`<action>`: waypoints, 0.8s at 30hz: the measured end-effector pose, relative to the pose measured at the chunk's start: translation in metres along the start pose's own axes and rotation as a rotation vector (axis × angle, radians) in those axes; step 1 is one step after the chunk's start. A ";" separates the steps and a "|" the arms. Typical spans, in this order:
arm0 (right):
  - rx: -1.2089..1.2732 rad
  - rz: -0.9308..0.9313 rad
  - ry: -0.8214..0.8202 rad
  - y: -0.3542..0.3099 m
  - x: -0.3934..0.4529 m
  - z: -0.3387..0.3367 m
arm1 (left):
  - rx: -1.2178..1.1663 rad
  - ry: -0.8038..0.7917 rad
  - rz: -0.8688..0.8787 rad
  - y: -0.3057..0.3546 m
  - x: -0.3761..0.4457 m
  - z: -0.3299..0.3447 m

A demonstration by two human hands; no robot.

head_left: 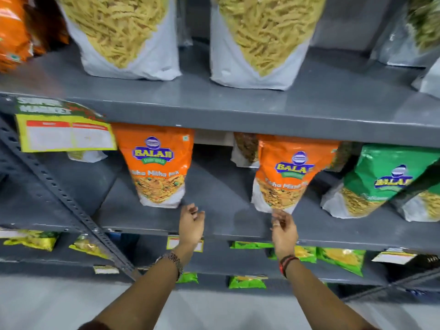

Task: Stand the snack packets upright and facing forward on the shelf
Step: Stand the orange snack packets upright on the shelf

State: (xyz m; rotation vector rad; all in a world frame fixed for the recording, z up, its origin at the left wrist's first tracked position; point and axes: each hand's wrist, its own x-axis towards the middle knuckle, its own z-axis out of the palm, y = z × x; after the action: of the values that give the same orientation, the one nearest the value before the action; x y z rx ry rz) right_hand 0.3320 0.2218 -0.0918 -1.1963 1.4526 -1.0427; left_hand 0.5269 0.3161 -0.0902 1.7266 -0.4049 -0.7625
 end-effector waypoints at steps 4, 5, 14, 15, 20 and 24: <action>0.032 -0.017 0.032 -0.006 0.047 -0.048 | 0.047 -0.079 0.010 0.015 -0.010 0.068; 0.033 0.005 0.017 -0.008 0.058 -0.057 | 0.081 -0.117 0.036 0.020 -0.013 0.084; -0.022 0.064 -0.523 -0.027 0.090 -0.083 | 0.028 -0.402 0.044 0.047 -0.042 0.151; -0.019 0.071 -0.553 -0.028 0.087 -0.081 | 0.037 -0.406 0.037 0.046 -0.043 0.150; -0.090 0.044 -0.686 -0.022 0.073 -0.075 | 0.097 -0.418 0.002 0.047 -0.037 0.132; -0.115 0.046 -0.728 -0.027 0.065 -0.063 | 0.091 -0.366 -0.001 0.046 -0.034 0.113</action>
State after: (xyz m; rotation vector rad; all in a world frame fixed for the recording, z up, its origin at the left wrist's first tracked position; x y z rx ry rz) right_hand 0.2702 0.1562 -0.0633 -1.4187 0.9595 -0.4102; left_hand 0.4313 0.2418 -0.0526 1.6706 -0.6965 -1.0787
